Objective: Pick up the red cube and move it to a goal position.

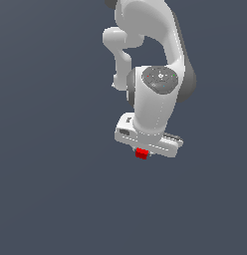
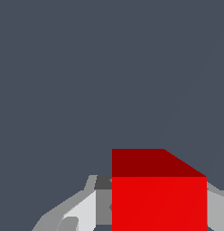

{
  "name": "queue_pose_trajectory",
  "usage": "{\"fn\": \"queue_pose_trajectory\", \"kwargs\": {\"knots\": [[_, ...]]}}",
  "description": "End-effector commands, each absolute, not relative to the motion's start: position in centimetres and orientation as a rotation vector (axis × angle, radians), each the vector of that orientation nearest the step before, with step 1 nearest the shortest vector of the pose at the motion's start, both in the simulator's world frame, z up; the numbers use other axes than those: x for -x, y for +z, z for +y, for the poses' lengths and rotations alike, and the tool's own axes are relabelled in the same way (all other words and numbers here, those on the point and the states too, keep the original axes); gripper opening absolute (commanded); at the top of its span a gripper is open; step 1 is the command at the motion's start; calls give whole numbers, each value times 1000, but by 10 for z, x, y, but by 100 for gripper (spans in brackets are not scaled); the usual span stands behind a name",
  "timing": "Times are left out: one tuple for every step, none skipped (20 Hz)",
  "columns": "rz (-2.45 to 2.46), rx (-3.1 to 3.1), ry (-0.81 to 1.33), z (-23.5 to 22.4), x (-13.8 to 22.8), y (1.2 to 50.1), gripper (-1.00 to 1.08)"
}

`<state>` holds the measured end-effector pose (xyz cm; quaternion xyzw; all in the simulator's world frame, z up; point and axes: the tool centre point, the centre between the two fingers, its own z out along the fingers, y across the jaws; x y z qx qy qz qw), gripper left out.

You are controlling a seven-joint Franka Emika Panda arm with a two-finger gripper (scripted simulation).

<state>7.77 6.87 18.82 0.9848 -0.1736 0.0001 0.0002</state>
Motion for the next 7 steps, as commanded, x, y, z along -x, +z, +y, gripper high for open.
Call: {"fn": "queue_pose_trajectory", "kwargs": {"knots": [[-545, -3094, 0, 69, -82, 192, -100], [-545, -3094, 0, 69, -82, 193, -100], [-545, -3094, 0, 69, -83, 194, -100], [-545, -3094, 0, 69, -84, 194, -100], [-545, -3094, 0, 69, -84, 194, -100], [-545, -3094, 0, 69, -84, 194, -100], [-545, -3094, 0, 69, -84, 194, -100]]}}
